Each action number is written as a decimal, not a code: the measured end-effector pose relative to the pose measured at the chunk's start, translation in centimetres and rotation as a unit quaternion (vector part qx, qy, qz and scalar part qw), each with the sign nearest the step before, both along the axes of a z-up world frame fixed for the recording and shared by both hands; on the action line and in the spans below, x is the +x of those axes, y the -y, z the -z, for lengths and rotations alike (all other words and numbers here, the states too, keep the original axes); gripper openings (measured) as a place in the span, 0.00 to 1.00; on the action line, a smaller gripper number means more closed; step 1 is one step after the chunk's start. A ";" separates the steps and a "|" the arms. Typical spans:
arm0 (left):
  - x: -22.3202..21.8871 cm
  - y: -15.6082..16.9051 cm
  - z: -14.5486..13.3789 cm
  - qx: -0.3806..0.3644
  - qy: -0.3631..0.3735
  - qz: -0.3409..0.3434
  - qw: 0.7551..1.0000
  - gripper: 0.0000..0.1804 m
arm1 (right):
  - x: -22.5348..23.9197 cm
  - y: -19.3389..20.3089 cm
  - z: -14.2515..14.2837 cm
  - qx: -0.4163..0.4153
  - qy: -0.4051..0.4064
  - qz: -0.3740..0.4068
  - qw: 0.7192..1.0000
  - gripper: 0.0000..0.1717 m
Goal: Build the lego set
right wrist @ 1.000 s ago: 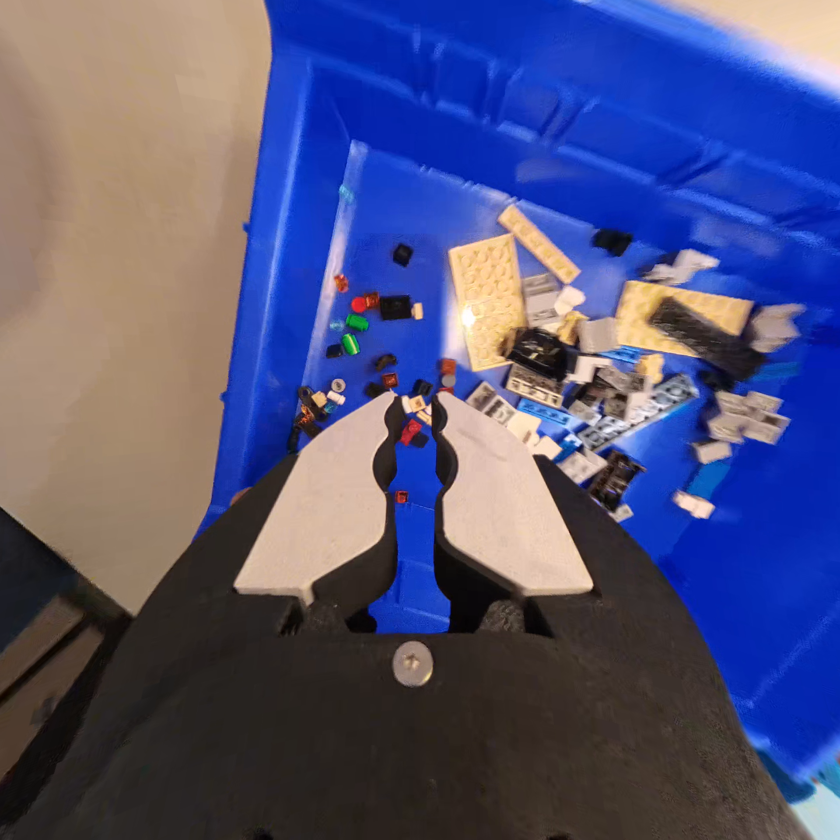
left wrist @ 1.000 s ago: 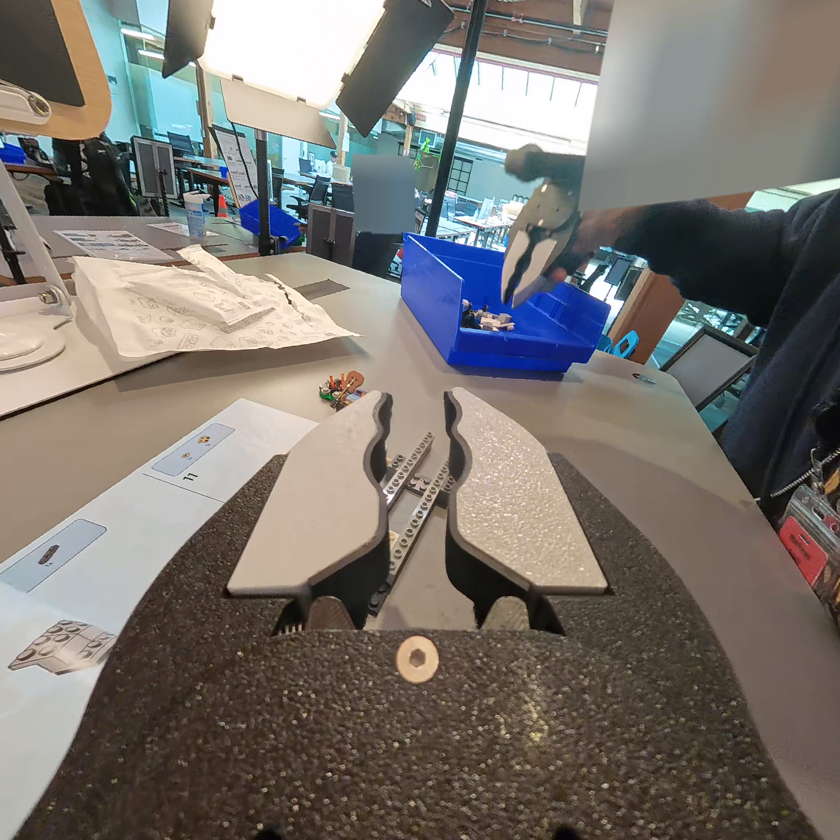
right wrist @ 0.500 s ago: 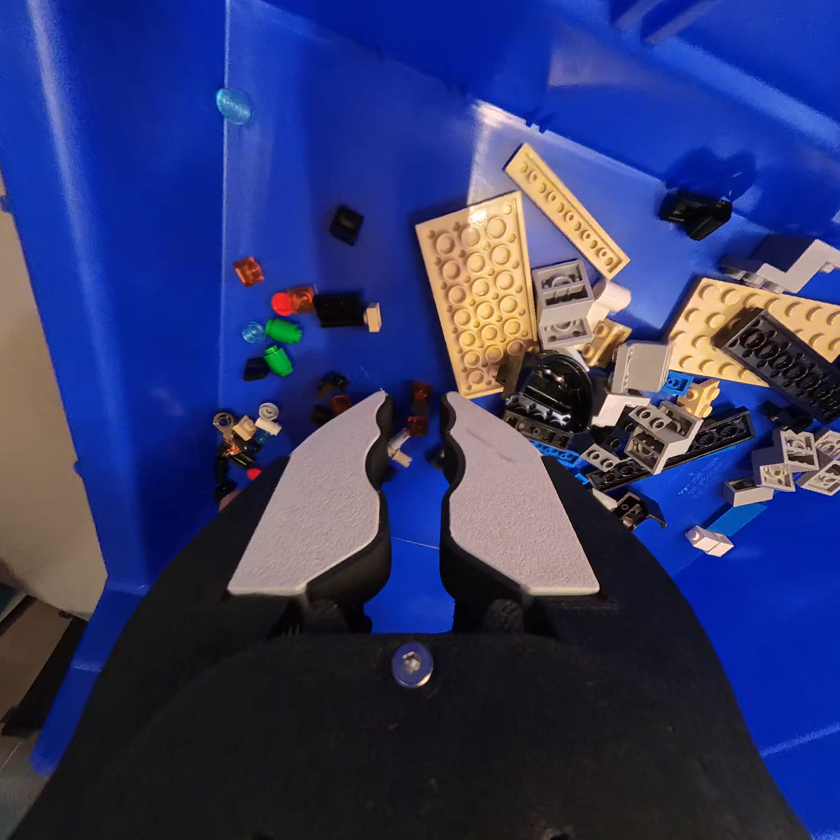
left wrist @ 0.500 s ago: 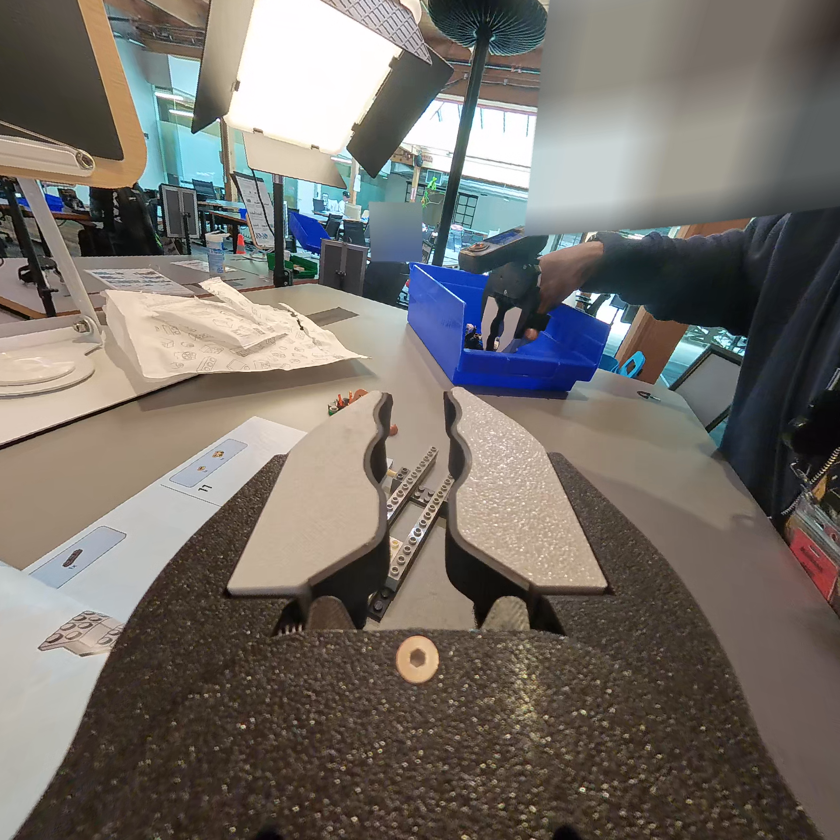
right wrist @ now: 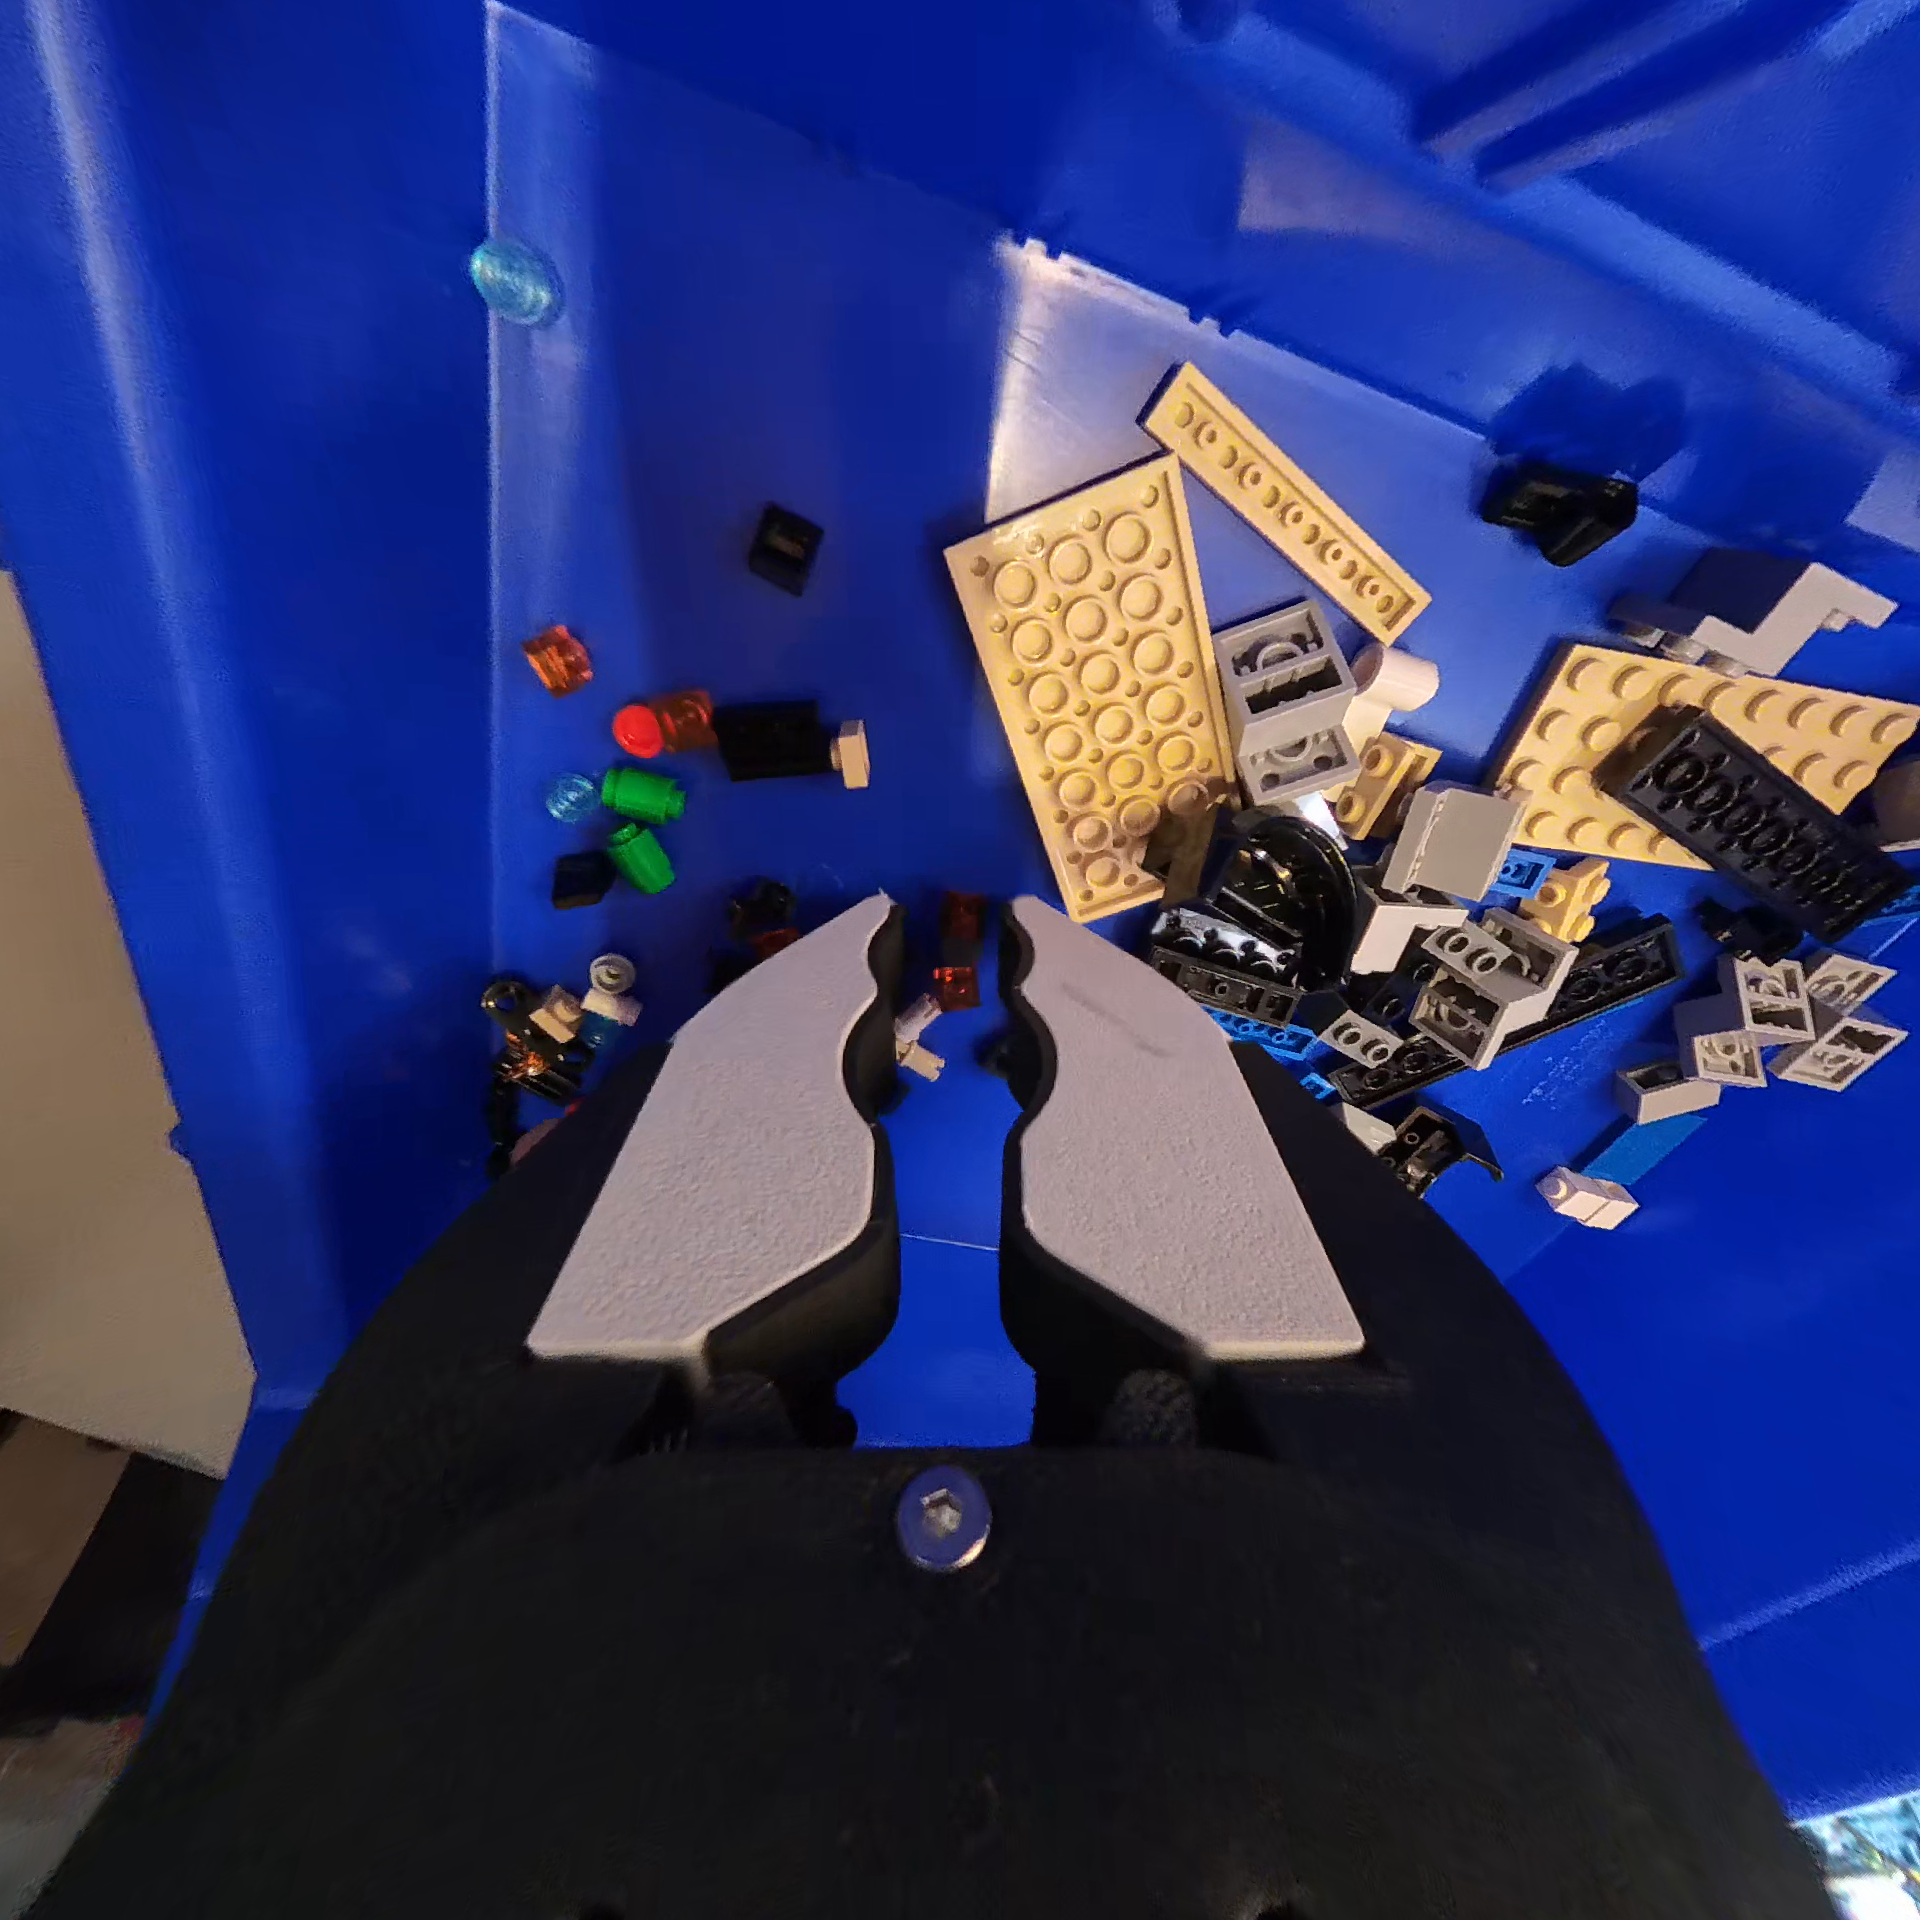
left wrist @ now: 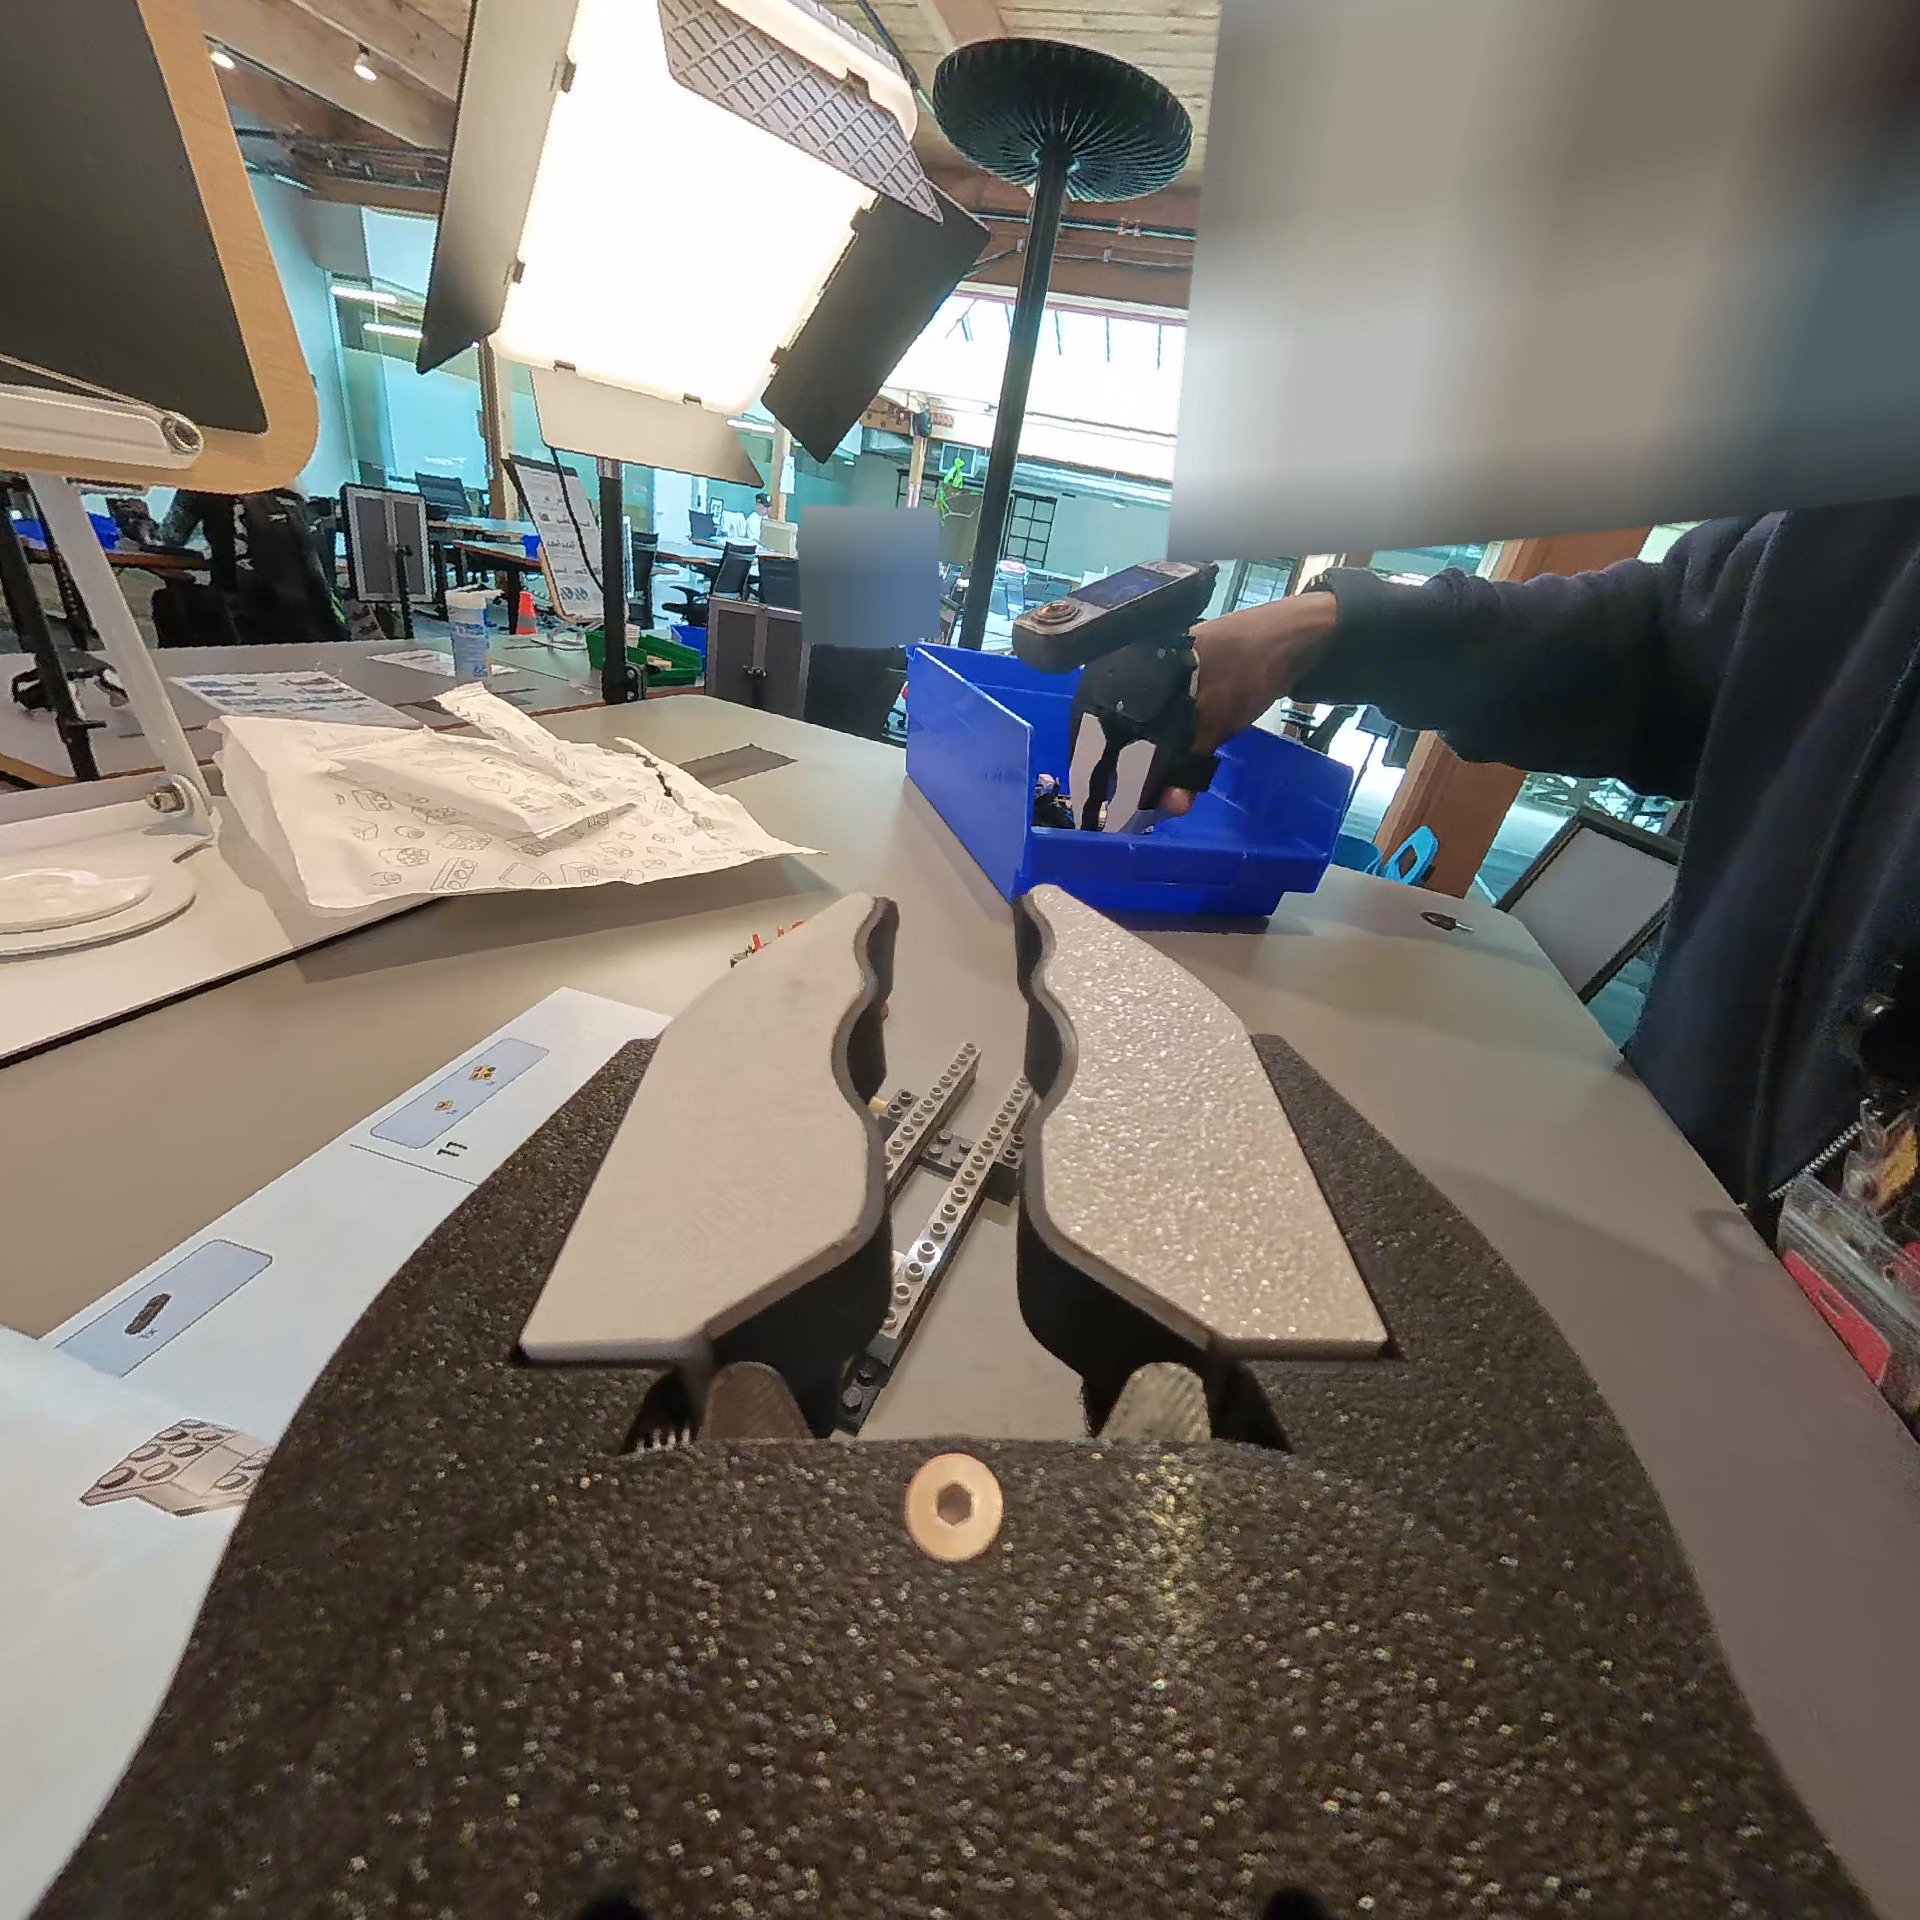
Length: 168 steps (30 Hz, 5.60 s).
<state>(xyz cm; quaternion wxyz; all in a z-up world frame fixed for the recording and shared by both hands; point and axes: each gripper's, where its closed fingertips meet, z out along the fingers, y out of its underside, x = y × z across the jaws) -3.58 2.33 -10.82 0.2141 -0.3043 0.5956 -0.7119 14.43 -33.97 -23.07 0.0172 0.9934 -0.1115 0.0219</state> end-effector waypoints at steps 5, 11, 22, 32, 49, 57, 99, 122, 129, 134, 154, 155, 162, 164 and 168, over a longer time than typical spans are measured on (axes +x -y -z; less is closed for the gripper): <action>-0.3 0.1 -0.2 -0.014 0.002 0.024 1.000 0.12 | -0.3 -0.1 0.0 -0.013 -0.006 0.005 1.000 0.05; -0.9 0.2 -0.7 -0.026 0.017 0.057 0.998 0.12 | -1.4 -6.5 -7.1 0.126 0.094 0.012 0.988 0.05; -4.0 -0.5 0.6 0.071 0.021 0.094 0.993 0.10 | -23.4 -34.0 -4.4 0.359 -0.031 -0.196 0.912 0.05; -4.9 -3.7 -0.1 0.062 0.036 0.095 0.993 0.10 | -25.4 -36.7 -0.9 0.328 -0.029 -0.251 0.910 0.11; -3.8 -3.1 -0.9 0.042 0.040 0.083 0.995 0.10 | -28.5 -31.3 -1.7 0.338 -0.076 -0.306 0.887 0.26; -3.8 -3.1 -0.7 0.050 0.024 0.077 0.995 0.10 | -28.0 -32.1 -1.5 0.356 -0.062 -0.276 0.891 0.12; -9.3 2.6 5.2 0.206 -0.068 0.254 0.943 0.23 | -26.5 -32.6 -6.4 0.553 -0.111 -0.311 0.765 0.10; -8.2 3.2 4.1 0.210 -0.009 0.206 0.956 0.10 | -25.9 -34.2 -9.5 0.640 -0.123 -0.259 0.713 0.09; -6.6 1.6 2.6 0.142 -0.038 0.166 0.975 0.10 | -24.4 -35.5 -10.6 0.663 -0.089 -0.196 0.717 0.16; -4.9 0.2 2.4 0.116 -0.067 0.117 0.984 0.10 | -22.4 -35.9 -11.4 0.686 -0.014 -0.161 0.710 0.19; -2.6 -0.3 1.6 -0.039 -0.155 0.049 0.986 0.11 | -21.3 -37.9 -10.3 0.623 0.233 -0.127 0.736 0.24; -2.6 -0.2 1.5 -0.036 -0.152 0.050 0.986 0.11 | -21.3 -37.9 -10.4 0.626 0.231 -0.126 0.734 0.24; -3.3 0.7 1.3 0.000 -0.130 0.067 0.989 0.14 | -21.5 -37.7 -10.5 0.637 0.218 -0.131 0.728 0.23; -3.5 0.8 1.3 0.005 -0.126 0.072 0.989 0.14 | -21.6 -37.7 -10.5 0.640 0.215 -0.136 0.725 0.23; -3.4 0.6 1.4 0.035 -0.105 0.057 0.992 0.13 | -21.7 -37.6 -10.6 0.639 0.221 -0.152 0.721 0.22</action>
